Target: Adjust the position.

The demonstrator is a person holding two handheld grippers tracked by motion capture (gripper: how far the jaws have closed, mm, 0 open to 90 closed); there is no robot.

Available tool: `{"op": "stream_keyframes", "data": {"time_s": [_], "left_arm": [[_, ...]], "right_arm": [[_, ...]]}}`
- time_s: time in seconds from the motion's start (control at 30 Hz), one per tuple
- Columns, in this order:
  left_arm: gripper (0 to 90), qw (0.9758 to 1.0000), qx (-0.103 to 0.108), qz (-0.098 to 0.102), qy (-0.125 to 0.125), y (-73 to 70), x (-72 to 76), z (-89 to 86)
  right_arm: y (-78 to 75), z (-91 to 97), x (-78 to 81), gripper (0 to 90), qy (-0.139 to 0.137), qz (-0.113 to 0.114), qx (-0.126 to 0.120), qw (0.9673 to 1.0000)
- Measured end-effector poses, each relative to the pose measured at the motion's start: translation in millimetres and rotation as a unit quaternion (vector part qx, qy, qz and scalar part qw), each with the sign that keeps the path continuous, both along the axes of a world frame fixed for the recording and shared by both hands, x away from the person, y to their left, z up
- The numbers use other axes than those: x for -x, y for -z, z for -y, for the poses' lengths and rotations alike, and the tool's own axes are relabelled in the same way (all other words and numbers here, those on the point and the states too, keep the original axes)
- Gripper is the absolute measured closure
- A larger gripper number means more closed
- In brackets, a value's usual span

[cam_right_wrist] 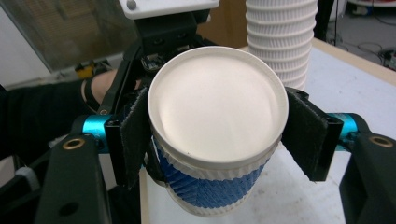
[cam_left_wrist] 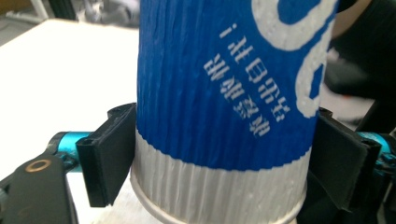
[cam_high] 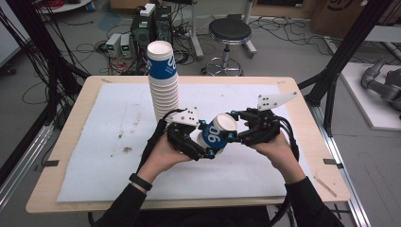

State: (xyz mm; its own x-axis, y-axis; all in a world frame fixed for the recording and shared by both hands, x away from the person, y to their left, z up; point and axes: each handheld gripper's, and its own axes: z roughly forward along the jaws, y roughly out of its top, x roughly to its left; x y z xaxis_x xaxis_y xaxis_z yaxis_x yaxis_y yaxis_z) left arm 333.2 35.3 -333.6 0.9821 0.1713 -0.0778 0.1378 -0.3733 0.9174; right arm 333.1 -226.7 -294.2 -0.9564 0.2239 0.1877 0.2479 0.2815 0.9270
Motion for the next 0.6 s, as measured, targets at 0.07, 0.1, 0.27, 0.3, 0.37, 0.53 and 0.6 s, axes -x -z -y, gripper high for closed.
{"op": "stream_keyframes", "data": {"time_s": [0.07,0.1,0.27,0.3,0.37,0.53,0.6], "left_arm": [[11.2,0.9995,0.030,-0.005,-0.009,1.2,-0.3,-1.7],[11.2,0.9992,0.037,-0.007,-0.014,1.8,-0.6,-2.5],[11.1,0.9982,0.058,-0.013,-0.013,4.8,-1.3,-2.2],[11.1,0.9981,0.059,-0.011,-0.015,5.1,-0.9,-1.6],[11.2,0.9979,0.062,-0.010,-0.010,5.5,-0.7,-1.6],[17.0,0.9974,0.071,-0.009,0.000,3.4,-1.0,-6.3],[18.1,0.9973,0.073,-0.008,-0.001,2.6,-1.5,-8.5]], "right_arm": [[-0.1,3.1,-0.1,30.1,0.000,-0.006,-0.022,0.9997],[-0.1,3.1,-0.1,30.1,0.000,-0.006,-0.022,0.9997],[-0.3,4.7,0.8,30.2,0.003,-0.002,-0.051,0.9987],[-0.5,4.5,1.4,30.1,0.005,-0.001,-0.053,0.9986],[-0.8,4.3,2.3,30.1,0.005,-0.002,-0.054,0.9985],[-0.8,5.7,1.4,30.1,0.005,-0.001,-0.061,0.9981],[-0.6,6.1,1.1,30.2,0.004,-0.006,-0.064,0.9980]]}}
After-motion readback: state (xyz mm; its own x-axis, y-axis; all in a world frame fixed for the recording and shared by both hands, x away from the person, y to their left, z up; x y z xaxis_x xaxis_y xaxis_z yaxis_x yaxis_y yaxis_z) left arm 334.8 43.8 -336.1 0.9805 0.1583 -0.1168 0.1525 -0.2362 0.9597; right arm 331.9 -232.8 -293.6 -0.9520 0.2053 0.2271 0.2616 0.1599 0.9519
